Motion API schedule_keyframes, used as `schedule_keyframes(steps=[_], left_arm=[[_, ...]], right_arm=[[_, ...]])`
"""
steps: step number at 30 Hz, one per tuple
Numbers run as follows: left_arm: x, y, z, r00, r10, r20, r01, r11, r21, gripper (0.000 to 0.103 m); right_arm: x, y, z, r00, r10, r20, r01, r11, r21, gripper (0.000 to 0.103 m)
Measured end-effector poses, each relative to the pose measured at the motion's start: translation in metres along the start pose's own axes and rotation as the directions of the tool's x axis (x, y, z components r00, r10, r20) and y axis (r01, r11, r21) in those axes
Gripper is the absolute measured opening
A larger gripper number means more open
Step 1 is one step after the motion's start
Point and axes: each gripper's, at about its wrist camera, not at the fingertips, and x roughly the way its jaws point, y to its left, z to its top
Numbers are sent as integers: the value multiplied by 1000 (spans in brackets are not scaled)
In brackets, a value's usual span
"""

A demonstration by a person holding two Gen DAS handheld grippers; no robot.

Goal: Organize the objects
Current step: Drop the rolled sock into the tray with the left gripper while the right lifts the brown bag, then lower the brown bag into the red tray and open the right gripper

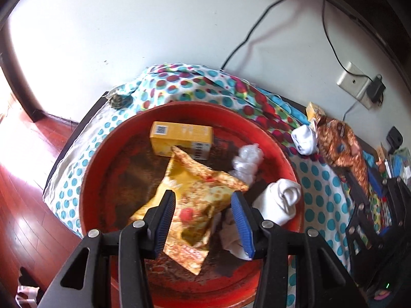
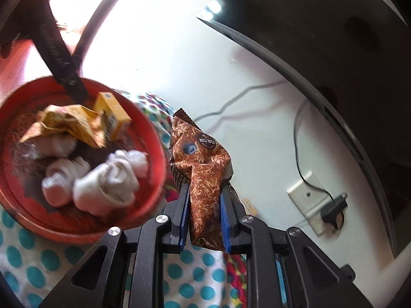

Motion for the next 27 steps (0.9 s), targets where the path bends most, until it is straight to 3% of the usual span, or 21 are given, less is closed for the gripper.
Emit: schedule_keyframes(steps=[12, 23, 25, 27], left_arm=[[-22, 42, 2, 999, 17, 42, -12, 995, -99, 46], [-18, 60, 1, 999, 7, 35, -1, 988, -155, 46], [-16, 57, 2, 1000, 5, 29, -1, 989, -147, 46], [-14, 53, 2, 1000, 4, 25, 0, 991, -135, 46]], right_arm=[[-5, 82, 50, 985, 154, 82, -141, 978, -153, 19], [21, 117, 54, 976, 212, 54, -204, 970, -129, 21], [19, 115, 52, 965, 254, 59, -246, 962, -119, 29], [15, 111, 46, 963, 260, 64, -253, 962, -104, 51]])
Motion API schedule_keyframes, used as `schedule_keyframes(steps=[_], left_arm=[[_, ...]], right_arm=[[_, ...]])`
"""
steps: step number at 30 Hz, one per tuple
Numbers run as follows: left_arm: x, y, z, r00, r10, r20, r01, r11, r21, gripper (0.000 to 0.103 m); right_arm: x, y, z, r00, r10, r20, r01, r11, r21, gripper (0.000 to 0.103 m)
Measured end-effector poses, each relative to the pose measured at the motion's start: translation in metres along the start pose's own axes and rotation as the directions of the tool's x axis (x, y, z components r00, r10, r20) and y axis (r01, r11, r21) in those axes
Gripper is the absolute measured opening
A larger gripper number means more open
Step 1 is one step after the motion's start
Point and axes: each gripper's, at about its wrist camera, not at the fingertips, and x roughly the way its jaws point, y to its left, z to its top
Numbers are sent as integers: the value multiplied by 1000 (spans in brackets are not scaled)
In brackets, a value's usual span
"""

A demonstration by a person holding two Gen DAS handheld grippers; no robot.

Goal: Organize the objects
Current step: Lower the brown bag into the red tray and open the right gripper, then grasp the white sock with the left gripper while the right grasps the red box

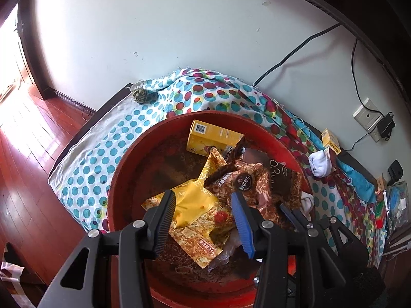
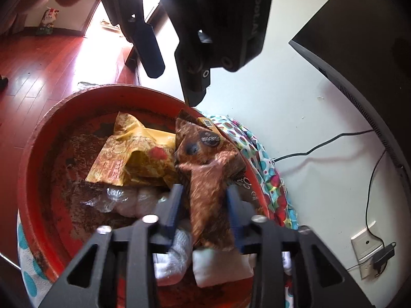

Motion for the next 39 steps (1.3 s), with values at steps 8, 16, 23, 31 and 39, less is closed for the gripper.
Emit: schedule_keyframes(steps=[8, 16, 23, 31, 39], left_arm=[[1, -30, -3, 1000, -13, 10, 12, 998, 60, 46], [19, -102, -17, 998, -67, -4, 67, 979, 191, 46], [60, -192, -20, 994, -102, -46, 112, 926, 361, 46], [104, -242, 10, 1000, 4, 27, -16, 898, 440, 46], [135, -235, 15, 999, 36, -7, -30, 918, 395, 46]], right_arm=[[-55, -48, -38, 998, -18, 68, 3, 979, 206, 61], [-46, -184, -128, 992, -50, -116, 114, 751, 650, 57], [9, -223, -178, 979, 68, -194, 121, 569, 813, 53], [67, -238, -188, 962, 147, -228, 124, 507, 853, 47], [88, -244, -191, 966, 157, -206, 108, 480, 871, 47]])
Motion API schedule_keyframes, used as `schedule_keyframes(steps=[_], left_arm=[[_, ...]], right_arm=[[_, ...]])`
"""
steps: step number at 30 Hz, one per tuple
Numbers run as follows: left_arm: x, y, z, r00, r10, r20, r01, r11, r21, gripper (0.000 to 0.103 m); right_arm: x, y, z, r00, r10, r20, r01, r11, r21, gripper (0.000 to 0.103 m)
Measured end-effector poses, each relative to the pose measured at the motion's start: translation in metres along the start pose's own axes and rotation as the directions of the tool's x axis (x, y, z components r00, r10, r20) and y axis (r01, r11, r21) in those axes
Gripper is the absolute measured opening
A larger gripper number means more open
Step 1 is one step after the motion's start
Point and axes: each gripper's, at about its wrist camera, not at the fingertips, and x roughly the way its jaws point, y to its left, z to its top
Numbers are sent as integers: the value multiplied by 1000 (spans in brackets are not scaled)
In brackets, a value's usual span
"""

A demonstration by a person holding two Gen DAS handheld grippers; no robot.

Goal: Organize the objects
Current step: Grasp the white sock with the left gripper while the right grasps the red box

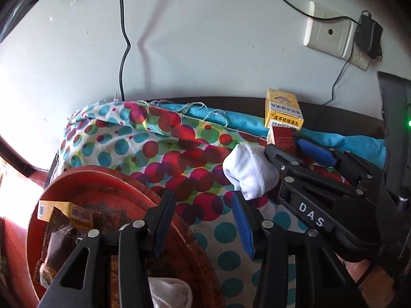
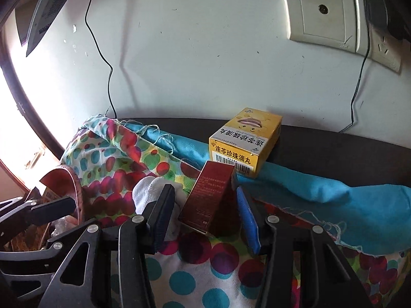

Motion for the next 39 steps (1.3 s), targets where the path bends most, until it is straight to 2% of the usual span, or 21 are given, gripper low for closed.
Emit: schedule_keyframes(steps=[3, 6, 11, 16, 18, 19, 20, 24, 32, 33, 36, 39], left_arm=[[8, -2, 1, 1000, 14, -14, -14, 1000, -16, 46], [11, -3, 2, 1000, 28, -8, -28, 999, -36, 46], [11, -6, 7, 999, 37, -1, -37, 999, -37, 46], [12, -7, 10, 998, 60, -10, -60, 997, -46, 46], [13, -6, 11, 999, 49, -23, -51, 997, -58, 46], [14, -5, 11, 998, 49, -27, -51, 996, -71, 46], [15, -4, 11, 998, 46, -30, -49, 996, -81, 46], [17, -6, 11, 999, 32, -40, -36, 995, -98, 46], [25, -31, 23, 999, 22, -36, -25, 995, -96, 47], [24, -34, 25, 999, 31, -24, -33, 994, -100, 49], [27, -40, 30, 999, 35, -6, -35, 993, -115, 69], [34, -48, 33, 1000, 9, -4, -10, 992, -127, 76]], right_arm=[[2, -7, 0, 1000, -15, -6, 15, 1000, 22, 47], [2, -19, 0, 999, 26, -18, -25, 997, 75, 47], [2, -15, 1, 1000, 19, -9, -18, 999, 26, 47], [7, -26, 1, 998, 58, -33, -55, 993, 101, 50], [7, -26, -1, 994, 95, -53, -90, 992, 85, 42], [5, -26, -3, 990, 127, -56, -122, 989, 87, 35], [1, -26, -5, 990, 133, -53, -129, 988, 84, 32], [-16, -18, -15, 998, 60, -2, -60, 998, -12, 30], [-54, -31, -41, 999, 10, 46, -6, 996, -85, 30], [-59, -33, -45, 999, 8, 49, -3, 996, -93, 30], [-70, -35, -55, 998, 2, 57, 5, 994, -113, 30], [-75, -37, -59, 998, 13, 62, -6, 993, -115, 30]])
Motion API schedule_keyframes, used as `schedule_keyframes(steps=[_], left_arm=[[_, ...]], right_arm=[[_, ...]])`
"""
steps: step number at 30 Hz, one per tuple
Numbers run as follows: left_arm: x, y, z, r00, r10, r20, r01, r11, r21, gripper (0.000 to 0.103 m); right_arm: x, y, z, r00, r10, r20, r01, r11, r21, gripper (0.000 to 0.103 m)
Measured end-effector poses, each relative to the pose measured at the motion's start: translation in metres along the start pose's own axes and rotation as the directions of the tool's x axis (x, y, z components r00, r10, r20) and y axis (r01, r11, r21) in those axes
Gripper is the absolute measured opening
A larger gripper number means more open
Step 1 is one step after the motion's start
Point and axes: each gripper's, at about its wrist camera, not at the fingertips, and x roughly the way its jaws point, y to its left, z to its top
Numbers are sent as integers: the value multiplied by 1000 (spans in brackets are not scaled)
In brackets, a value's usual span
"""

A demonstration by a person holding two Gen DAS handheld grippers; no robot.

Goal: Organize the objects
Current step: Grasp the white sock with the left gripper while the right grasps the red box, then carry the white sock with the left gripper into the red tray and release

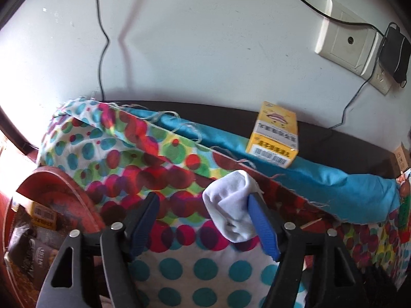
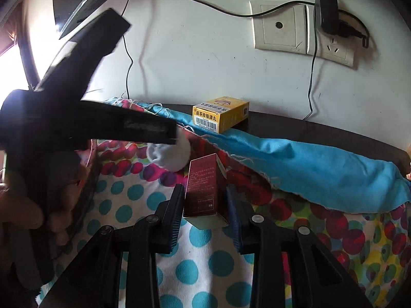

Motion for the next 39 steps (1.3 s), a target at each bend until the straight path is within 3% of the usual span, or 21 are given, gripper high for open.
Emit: schedule_keyframes(steps=[5, 7, 8, 10, 20, 39], left_arm=[[8, -17, -3, 1000, -20, 1, 20, 1000, 15, 78], [6, -20, -5, 1000, -17, 22, 17, 1000, 25, 72], [6, -21, -7, 999, -28, 26, 27, 999, 30, 67], [4, -21, -8, 994, -106, 16, 106, 994, 17, 38], [-13, -15, -19, 992, -127, 12, 127, 991, 38, 34], [-83, 8, -79, 985, -141, 102, 127, 983, 135, 34]], right_arm=[[2, -1, 1, 1000, 8, 1, -8, 1000, 7, 30], [2, 1, 0, 1000, 12, 1, -12, 1000, 9, 30], [0, 1, -1, 1000, 13, 2, -13, 1000, 9, 30], [0, 1, -2, 1000, 17, -1, -17, 1000, 11, 30], [-1, 5, -9, 1000, -11, 10, 11, 1000, -6, 30], [10, 5, -7, 997, -69, -37, 68, 998, -17, 30]])
